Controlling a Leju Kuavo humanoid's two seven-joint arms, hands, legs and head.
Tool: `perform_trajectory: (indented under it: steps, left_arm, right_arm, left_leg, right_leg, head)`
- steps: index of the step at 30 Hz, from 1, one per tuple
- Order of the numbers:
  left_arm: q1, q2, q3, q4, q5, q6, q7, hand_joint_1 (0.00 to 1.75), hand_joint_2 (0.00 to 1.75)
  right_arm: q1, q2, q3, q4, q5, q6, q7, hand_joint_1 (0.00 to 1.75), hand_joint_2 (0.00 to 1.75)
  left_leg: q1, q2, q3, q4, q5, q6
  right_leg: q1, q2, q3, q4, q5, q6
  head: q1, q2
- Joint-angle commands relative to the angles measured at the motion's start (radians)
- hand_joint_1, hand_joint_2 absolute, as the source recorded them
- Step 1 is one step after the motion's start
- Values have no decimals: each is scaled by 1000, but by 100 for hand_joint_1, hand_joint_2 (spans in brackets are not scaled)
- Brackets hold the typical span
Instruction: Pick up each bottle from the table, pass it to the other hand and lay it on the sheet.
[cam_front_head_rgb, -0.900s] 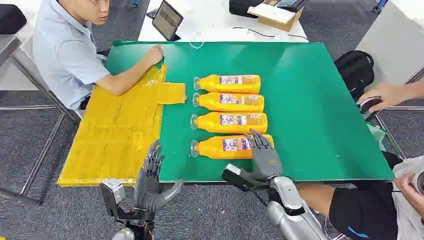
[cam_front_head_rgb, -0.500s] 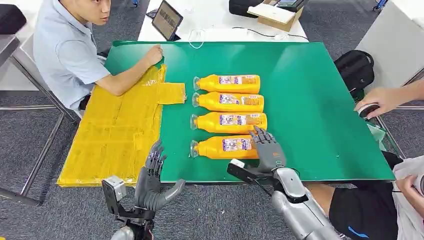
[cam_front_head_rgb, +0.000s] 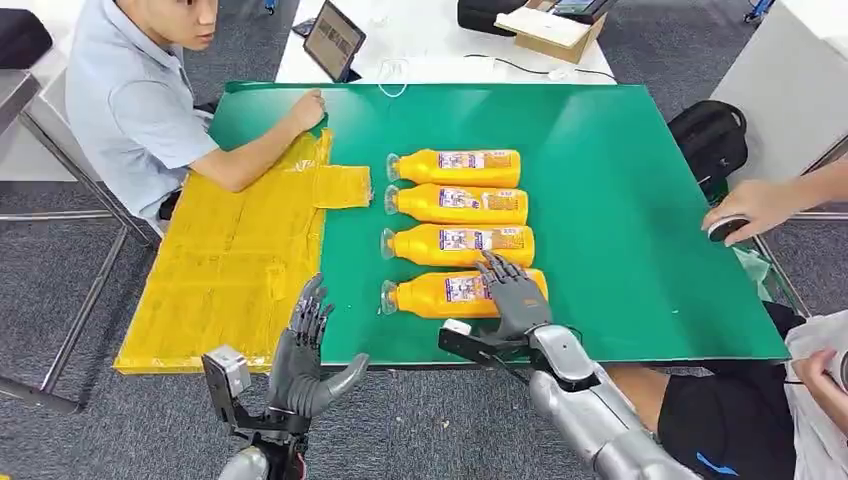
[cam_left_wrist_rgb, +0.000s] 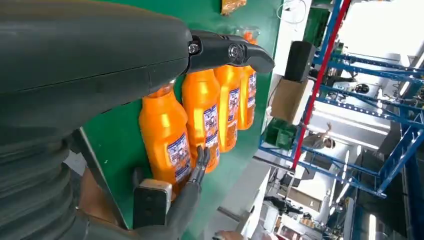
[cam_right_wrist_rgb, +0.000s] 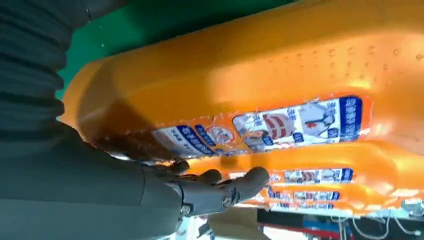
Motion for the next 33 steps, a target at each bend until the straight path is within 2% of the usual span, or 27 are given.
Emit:
perform_trajectory:
  steps: [1, 6, 7, 8, 9, 10, 18, 19, 26, 28, 29, 31, 32, 33]
  left_arm:
    - [-28, 10, 11, 58, 12, -5, 4, 0, 175]
    - [-25, 9, 17, 60, 13, -6, 3, 0, 175]
    - [-26, 9, 17, 63, 13, -5, 3, 0, 175]
    - [-31, 9, 15, 70, 12, -7, 3, 0, 175]
    - [-35, 9, 14, 80, 12, -7, 4, 0, 175]
    - [-36, 9, 14, 82, 12, -7, 4, 0, 175]
    - [-45, 6, 16, 100, 28, -18, 6, 0, 175]
    - [-46, 6, 16, 99, 30, -20, 6, 0, 175]
    - [-51, 7, 10, 106, 30, -19, 6, 0, 175]
    - [-49, 9, 8, 105, 32, -17, 1, 0, 175]
    - [-45, 10, 8, 101, 33, -13, -4, 0, 175]
    - [-27, 10, 17, 81, 15, 41, -34, 0, 175]
    - [-21, 7, 24, 72, -7, 89, -54, 0, 175]
    - [-18, 10, 20, 65, -7, 90, -54, 0, 175]
  right_arm:
    - [-134, 12, 120, 257, 49, 74, 87, 0, 175]
    - [-168, -3, 133, 307, 48, 133, 91, 0, 175]
    - [-174, -6, 132, 319, 37, 154, 78, 19, 175]
    - [-180, -12, 128, 330, 23, 165, 62, 19, 175]
    - [-183, -16, 127, 342, 14, 173, 50, 127, 175]
    - [-181, -18, 126, 344, 12, 170, 48, 155, 175]
    - [-193, -20, 139, 380, -4, 204, 39, 152, 175]
    - [-195, -19, 142, 382, -6, 209, 38, 145, 175]
    - [-148, -27, 144, 371, -76, 231, -15, 134, 175]
    - [-123, -26, 121, 352, -127, 221, -56, 138, 175]
    - [-100, -23, 92, 324, -175, 198, -97, 145, 175]
    - [-24, -2, 15, 204, -304, 159, -178, 154, 175]
    - [18, 13, -27, 123, -371, 152, -198, 162, 175]
    - [37, 12, -22, 76, -375, 156, -182, 173, 175]
  left_leg:
    - [0, 1, 5, -1, -1, -1]
    - [0, 1, 6, -1, -1, -1]
    - [0, 0, 6, -1, 0, 0]
    - [0, 0, 7, -1, 0, 0]
    - [0, -1, 10, -2, 0, -1]
    - [0, -1, 9, -2, 0, 0]
    - [0, -2, 13, -1, 0, 0]
    - [0, -4, 15, -2, 0, -1]
    - [0, -4, 16, -2, 0, 0]
    - [1, -5, 17, -2, 0, 0]
    - [1, -5, 17, -3, 0, 0]
    - [1, -6, 18, -3, 0, -1]
    - [1, -5, 18, -3, 0, -1]
    - [1, -3, 16, -2, 0, -1]
  right_leg:
    - [0, 1, 4, 0, -1, -2]
    - [0, 0, 5, -1, -1, -1]
    - [0, -1, 5, -1, -1, -1]
    - [0, -1, 6, -1, -1, -1]
    - [0, -2, 9, -2, -1, -2]
    - [0, -2, 9, -2, -1, -1]
    - [0, -3, 13, -2, -1, -1]
    - [0, -4, 15, -3, -1, -2]
    - [1, -4, 16, -3, -1, -1]
    - [1, -5, 17, -4, -1, -2]
    - [1, -5, 17, -4, -1, -2]
    - [1, -6, 18, -5, -2, -2]
    - [1, -5, 18, -5, -2, -2]
    - [1, -3, 17, -4, -1, -2]
  head:
    - [0, 0]
    - [0, 0]
    - [0, 0]
    - [0, 0]
    - [0, 0]
    - [0, 0]
    - [0, 0]
    - [0, 0]
    - [0, 0]
    - [0, 0]
    - [0, 0]
    - [0, 0]
    - [0, 0]
    - [0, 0]
